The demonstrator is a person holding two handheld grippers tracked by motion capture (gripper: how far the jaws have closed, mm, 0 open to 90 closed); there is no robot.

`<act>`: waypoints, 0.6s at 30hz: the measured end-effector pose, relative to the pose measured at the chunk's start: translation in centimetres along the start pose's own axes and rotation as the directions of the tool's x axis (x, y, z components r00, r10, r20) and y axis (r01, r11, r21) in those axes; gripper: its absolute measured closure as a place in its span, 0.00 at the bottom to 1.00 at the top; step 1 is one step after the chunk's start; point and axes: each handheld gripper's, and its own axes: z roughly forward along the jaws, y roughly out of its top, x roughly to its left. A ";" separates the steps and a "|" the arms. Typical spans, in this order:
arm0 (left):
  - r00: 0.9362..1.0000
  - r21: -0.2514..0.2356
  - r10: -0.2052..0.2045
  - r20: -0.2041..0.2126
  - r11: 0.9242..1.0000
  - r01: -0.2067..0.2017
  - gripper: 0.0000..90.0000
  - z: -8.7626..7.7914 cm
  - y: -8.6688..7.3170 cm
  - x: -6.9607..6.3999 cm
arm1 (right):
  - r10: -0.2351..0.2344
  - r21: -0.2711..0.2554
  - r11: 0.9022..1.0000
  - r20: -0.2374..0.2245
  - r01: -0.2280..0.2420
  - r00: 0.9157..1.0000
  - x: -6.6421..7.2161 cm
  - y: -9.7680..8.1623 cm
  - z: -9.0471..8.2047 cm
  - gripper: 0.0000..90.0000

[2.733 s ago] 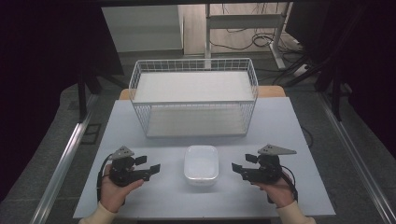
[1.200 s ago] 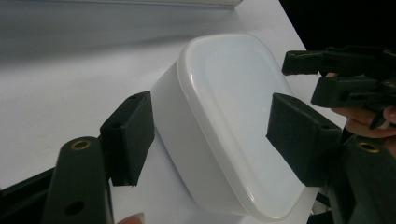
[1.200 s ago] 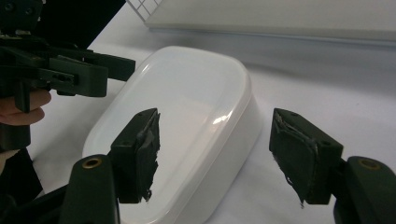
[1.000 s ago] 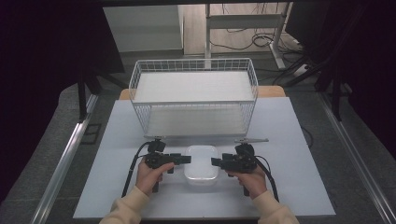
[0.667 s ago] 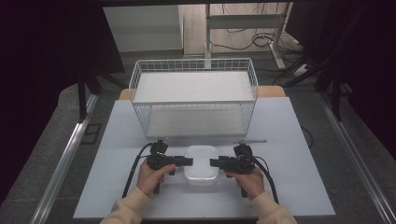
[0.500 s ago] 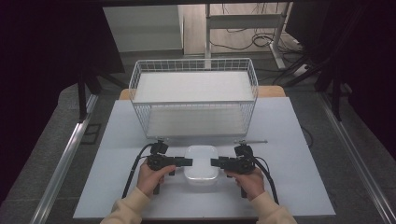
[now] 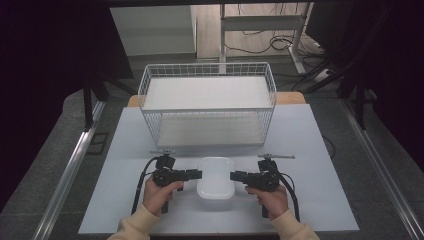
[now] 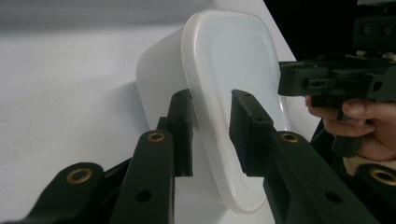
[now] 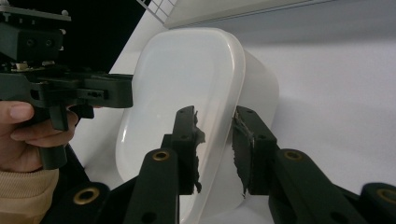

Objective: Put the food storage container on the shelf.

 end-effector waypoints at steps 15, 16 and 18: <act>0.998 -0.022 0.060 -0.011 0.998 -0.060 0.84 -0.9 -0.4 -0.7 | -0.024 -0.012 1.000 -0.043 0.024 0.999 0.4 -0.4 -0.9 0.86; 0.998 -0.027 0.066 -0.015 0.997 -0.066 0.84 -1.0 -0.5 -0.8 | -0.034 -0.016 0.999 -0.043 0.033 0.999 0.4 -0.5 -0.9 0.87; 0.998 -0.034 0.068 -0.010 0.997 -0.068 0.86 -1.1 -0.5 -0.8 | -0.053 -0.028 0.998 -0.044 0.052 0.998 0.5 -0.5 -1.0 0.88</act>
